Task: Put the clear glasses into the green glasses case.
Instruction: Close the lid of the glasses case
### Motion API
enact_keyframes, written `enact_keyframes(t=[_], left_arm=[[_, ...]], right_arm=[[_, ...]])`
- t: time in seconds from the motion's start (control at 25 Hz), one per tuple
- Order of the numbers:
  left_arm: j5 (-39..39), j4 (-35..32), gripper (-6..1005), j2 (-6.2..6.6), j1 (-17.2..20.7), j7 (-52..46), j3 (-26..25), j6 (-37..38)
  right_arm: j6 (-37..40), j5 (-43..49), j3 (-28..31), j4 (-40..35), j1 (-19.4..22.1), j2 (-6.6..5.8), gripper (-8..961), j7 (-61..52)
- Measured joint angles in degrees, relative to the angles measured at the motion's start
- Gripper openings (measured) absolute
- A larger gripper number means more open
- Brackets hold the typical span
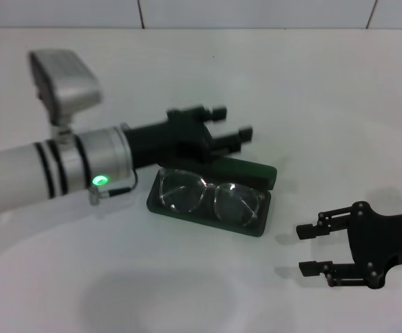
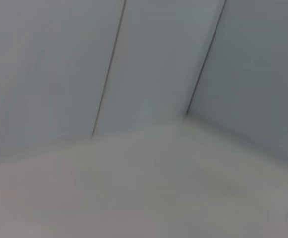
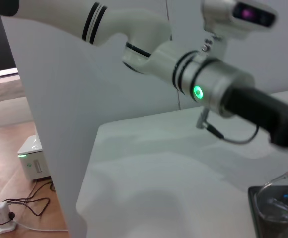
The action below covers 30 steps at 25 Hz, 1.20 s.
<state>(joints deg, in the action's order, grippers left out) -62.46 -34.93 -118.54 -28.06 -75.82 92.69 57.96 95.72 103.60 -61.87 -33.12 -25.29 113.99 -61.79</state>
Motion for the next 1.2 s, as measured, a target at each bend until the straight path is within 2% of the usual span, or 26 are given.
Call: enact_keyframes(t=[0.04,0.16,0.44,0.52,0.68,0.84,0.96,1.2], left_arm=[[0.03,0.08,696,-0.5,0.74,2.22,-3.11,2.97],[0.09,0.51,696,-1.01,1.99,5.86,-6.99,6.96],[0.43,2.3,696,-1.25,0.93,6.19,-8.43,4.21],[0.02,3.62,696,-1.3,-1.36,5.21,-8.28,1.21],[-5.72,7.68,696,-0.96,-8.67,-2.11,-8.02,-2.58],[-15.66,7.86,697,-1.15,-11.45,-9.68,-8.02,-4.89],[-17.82,7.43,697,-1.27,-11.06,-11.57,-7.99,-4.33],[-17.89,3.87,697,-1.24,-6.51,-10.5,-7.92,-1.58]], right_arm=[[0.02,-0.04,0.01,0.04,-0.04,0.0,508,0.0],[0.01,-0.14,0.07,0.12,-0.01,0.0,508,0.0],[0.09,-0.24,0.08,-0.2,0.04,0.13,509,0.0],[0.01,-0.25,0.08,-0.2,-0.1,0.25,509,0.1],[-0.05,0.08,0.08,-0.17,-0.31,0.39,509,0.18],[-0.16,0.14,0.08,0.25,-0.28,0.45,509,0.2],[-0.19,0.16,0.08,0.3,0.13,0.44,510,0.23],[-0.24,0.19,0.08,0.33,0.08,0.37,510,0.02]])
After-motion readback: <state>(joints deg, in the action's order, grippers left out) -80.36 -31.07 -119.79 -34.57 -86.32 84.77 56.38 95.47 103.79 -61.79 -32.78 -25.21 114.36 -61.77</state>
